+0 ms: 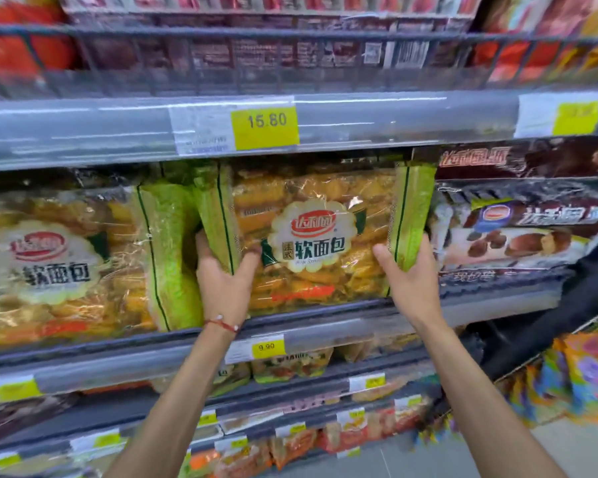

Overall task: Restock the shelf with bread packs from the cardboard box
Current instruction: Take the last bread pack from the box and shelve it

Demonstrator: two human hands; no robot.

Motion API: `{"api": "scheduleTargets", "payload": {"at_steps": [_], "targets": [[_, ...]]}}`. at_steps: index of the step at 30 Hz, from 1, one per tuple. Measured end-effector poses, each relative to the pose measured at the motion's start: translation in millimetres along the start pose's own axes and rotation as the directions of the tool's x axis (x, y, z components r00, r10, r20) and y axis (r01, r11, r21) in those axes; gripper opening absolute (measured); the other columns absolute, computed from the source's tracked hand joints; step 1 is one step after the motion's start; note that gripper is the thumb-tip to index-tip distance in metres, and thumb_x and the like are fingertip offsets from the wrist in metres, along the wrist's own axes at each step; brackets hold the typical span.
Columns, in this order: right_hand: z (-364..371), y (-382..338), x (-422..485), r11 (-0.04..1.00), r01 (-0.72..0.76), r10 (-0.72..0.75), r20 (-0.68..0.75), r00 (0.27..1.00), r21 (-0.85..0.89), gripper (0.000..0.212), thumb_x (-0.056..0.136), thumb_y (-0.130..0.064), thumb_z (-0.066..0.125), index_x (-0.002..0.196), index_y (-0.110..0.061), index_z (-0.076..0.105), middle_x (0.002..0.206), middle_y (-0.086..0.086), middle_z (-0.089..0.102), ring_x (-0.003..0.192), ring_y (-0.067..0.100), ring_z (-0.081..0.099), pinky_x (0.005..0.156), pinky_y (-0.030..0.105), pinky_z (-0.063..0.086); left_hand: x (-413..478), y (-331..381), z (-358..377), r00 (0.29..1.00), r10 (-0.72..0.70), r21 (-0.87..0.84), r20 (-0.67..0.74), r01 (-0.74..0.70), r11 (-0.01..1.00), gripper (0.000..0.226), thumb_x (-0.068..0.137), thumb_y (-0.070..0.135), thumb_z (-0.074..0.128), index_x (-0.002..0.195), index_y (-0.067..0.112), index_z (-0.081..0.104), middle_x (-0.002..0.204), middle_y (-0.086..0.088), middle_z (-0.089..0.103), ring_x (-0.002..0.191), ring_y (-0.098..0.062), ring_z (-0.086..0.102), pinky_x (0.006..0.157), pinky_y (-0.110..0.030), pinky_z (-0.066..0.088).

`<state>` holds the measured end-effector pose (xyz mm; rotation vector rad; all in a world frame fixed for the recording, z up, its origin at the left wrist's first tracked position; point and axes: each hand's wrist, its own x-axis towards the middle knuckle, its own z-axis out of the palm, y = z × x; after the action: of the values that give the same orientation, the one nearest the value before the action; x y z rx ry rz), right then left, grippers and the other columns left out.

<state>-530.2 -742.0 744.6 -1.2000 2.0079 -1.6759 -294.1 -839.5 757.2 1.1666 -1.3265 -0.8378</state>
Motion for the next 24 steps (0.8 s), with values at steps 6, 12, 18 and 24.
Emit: {"api": "scheduleTargets", "payload": {"at_steps": [6, 12, 18, 24], "targets": [[-8, -5, 0, 1.000, -0.012, 0.014, 0.109, 0.994, -0.016, 0.090, 0.088, -0.061, 0.067, 0.159, -0.017, 0.032, 0.156, 0.000, 0.049, 0.145, 0.017, 0.044, 0.122, 0.046, 0.036, -11, 2, 3, 0.998, -0.057, 0.075, -0.033, 0.059, 0.995, 0.066, 0.081, 0.041, 0.070, 0.136, 0.022, 0.039, 0.130, 0.004, 0.056, 0.118, -0.015, 0.054, 0.107, -0.040, 0.042], [-27, -13, -6, 0.998, 0.043, -0.046, 0.067, 0.997, 0.037, 0.044, 0.100, -0.028, 0.066, 0.141, -0.024, 0.052, 0.129, -0.014, 0.065, 0.118, -0.004, 0.060, 0.107, 0.030, 0.051, -31, 7, 1, 0.984, -0.138, 0.131, -0.109, 0.152, 0.980, 0.084, 0.083, 0.052, 0.065, 0.149, 0.014, 0.030, 0.150, -0.004, 0.038, 0.139, -0.021, 0.036, 0.117, -0.034, 0.025], [-29, -34, -33, 0.976, 0.202, -0.211, -0.114, 0.971, -0.079, 0.053, 0.097, -0.012, 0.065, 0.147, -0.018, 0.048, 0.156, -0.001, 0.042, 0.145, -0.002, 0.030, 0.124, 0.025, 0.024, -63, 35, 1, 0.985, 0.079, 0.298, -0.151, -0.030, 0.954, 0.075, 0.089, 0.027, 0.065, 0.151, 0.015, 0.024, 0.155, 0.001, 0.021, 0.145, -0.016, 0.018, 0.117, -0.031, 0.016], [-10, -70, -37, 0.799, 0.484, -0.448, 0.185, 0.875, -0.356, 0.048, 0.091, -0.012, 0.067, 0.139, -0.017, 0.057, 0.146, 0.003, 0.047, 0.142, 0.021, 0.036, 0.112, 0.026, 0.038, -48, 69, 5, 0.900, 0.407, 0.669, 0.156, -0.400, 0.626, 0.044, 0.086, 0.022, 0.057, 0.128, 0.008, 0.049, 0.119, -0.012, 0.048, 0.116, -0.031, 0.044, 0.097, -0.040, 0.043]]}}
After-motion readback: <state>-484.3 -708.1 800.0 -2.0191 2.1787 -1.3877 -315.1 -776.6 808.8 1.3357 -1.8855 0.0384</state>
